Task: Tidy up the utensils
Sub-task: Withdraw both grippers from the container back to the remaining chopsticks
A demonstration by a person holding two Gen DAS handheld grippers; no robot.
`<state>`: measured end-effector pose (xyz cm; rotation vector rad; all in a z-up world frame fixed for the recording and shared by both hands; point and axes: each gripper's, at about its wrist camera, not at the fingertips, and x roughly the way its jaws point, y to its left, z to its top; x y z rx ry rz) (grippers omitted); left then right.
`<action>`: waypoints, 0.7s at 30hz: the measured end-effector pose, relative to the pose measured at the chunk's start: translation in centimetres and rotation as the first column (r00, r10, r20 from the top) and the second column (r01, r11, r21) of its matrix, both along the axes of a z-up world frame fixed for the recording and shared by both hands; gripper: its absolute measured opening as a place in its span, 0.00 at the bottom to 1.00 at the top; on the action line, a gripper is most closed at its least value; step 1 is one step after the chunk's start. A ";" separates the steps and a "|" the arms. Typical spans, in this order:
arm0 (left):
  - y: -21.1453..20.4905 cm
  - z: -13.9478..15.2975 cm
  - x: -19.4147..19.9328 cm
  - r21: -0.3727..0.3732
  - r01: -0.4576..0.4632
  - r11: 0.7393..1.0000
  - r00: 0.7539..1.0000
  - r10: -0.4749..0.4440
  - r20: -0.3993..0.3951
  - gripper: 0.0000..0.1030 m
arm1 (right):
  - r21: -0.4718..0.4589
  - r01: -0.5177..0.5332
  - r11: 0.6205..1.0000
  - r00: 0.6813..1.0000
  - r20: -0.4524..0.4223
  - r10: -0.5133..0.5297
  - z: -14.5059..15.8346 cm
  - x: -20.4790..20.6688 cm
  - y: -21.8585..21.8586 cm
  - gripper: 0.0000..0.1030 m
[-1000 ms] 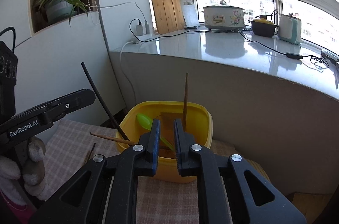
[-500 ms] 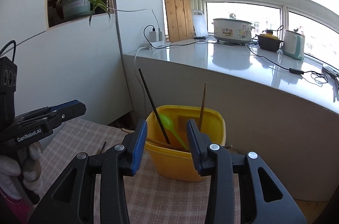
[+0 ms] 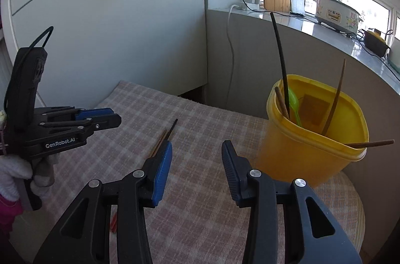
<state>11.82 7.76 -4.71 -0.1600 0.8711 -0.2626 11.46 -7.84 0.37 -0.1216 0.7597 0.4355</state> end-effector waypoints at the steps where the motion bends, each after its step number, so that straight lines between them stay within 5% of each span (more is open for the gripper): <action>1: -0.1 -0.7 0.1 -0.009 0.005 1.000 1.000 -0.005 -0.027 0.20 | -0.003 -0.018 1.000 0.999 -0.033 0.017 -0.7 0.4 0.6 0.38; 11: -2.7 -5.4 1.0 -0.018 0.060 0.998 0.985 -0.062 -0.161 0.20 | -0.024 -0.080 0.996 0.968 -0.242 0.072 -6.0 3.2 4.0 0.38; 21: -3.9 -6.4 2.7 0.038 0.058 0.998 0.986 -0.051 -0.160 0.20 | -0.004 -0.077 0.997 0.936 -0.346 0.071 -8.4 5.1 4.8 0.38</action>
